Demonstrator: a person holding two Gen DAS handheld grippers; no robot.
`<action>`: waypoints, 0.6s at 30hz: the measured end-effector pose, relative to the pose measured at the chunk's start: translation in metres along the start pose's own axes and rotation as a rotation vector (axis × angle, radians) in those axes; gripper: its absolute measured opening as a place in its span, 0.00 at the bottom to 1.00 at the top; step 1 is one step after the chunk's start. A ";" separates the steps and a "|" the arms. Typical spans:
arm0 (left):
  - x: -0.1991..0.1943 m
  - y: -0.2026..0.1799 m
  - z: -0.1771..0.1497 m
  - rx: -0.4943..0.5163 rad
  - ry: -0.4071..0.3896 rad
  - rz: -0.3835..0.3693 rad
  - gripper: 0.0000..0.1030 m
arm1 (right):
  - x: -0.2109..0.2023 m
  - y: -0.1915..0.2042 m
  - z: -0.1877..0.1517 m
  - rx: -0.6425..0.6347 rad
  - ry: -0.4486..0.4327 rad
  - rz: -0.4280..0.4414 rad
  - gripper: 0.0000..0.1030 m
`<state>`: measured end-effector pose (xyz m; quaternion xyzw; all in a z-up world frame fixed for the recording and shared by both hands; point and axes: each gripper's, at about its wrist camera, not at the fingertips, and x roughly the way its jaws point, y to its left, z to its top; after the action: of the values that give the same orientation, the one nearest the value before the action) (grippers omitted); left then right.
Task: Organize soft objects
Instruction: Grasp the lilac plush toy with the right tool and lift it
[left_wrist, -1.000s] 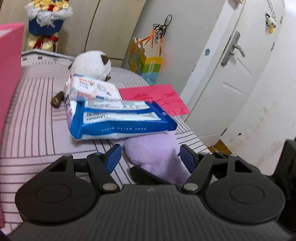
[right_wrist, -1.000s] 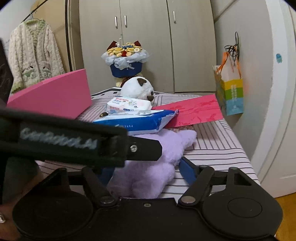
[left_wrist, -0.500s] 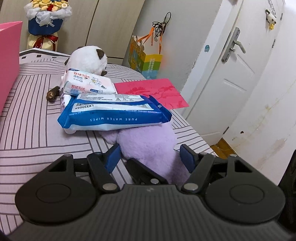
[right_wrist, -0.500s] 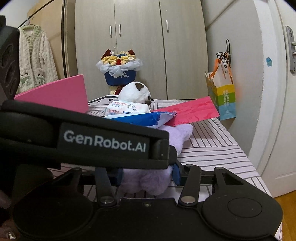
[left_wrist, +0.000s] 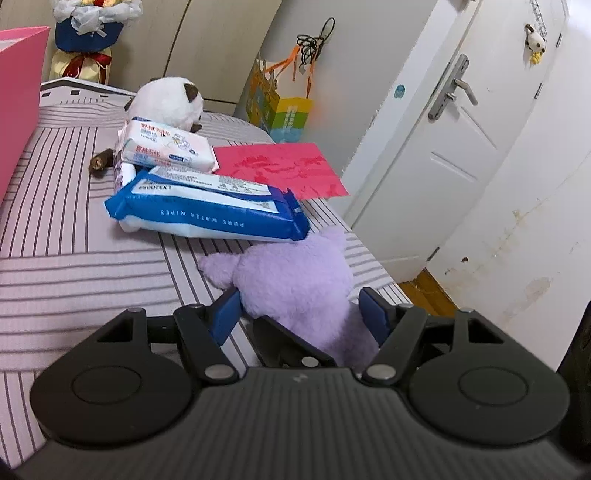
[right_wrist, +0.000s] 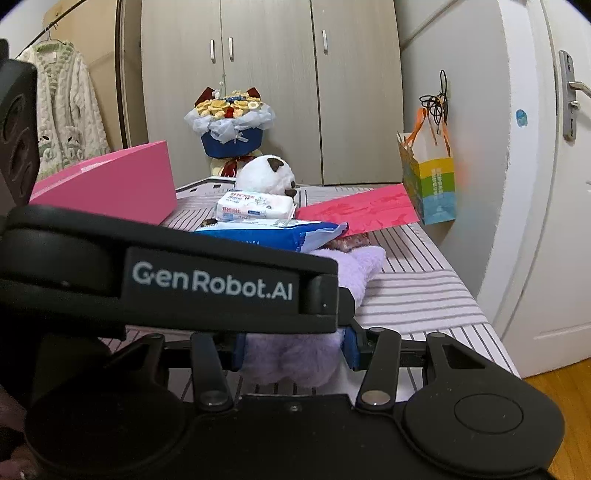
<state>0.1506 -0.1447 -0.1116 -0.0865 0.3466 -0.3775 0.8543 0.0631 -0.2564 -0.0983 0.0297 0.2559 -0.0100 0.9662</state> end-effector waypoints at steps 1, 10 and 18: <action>-0.001 -0.001 -0.001 0.001 0.008 0.000 0.66 | -0.002 0.001 0.000 0.003 0.009 -0.001 0.52; -0.026 -0.024 -0.009 0.046 0.065 0.032 0.66 | -0.030 0.001 -0.001 0.033 0.074 0.049 0.52; -0.050 -0.026 -0.016 0.023 0.086 0.043 0.65 | -0.048 0.010 0.002 0.051 0.130 0.095 0.52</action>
<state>0.1011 -0.1258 -0.0860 -0.0531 0.3805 -0.3666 0.8474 0.0229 -0.2465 -0.0719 0.0672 0.3163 0.0312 0.9458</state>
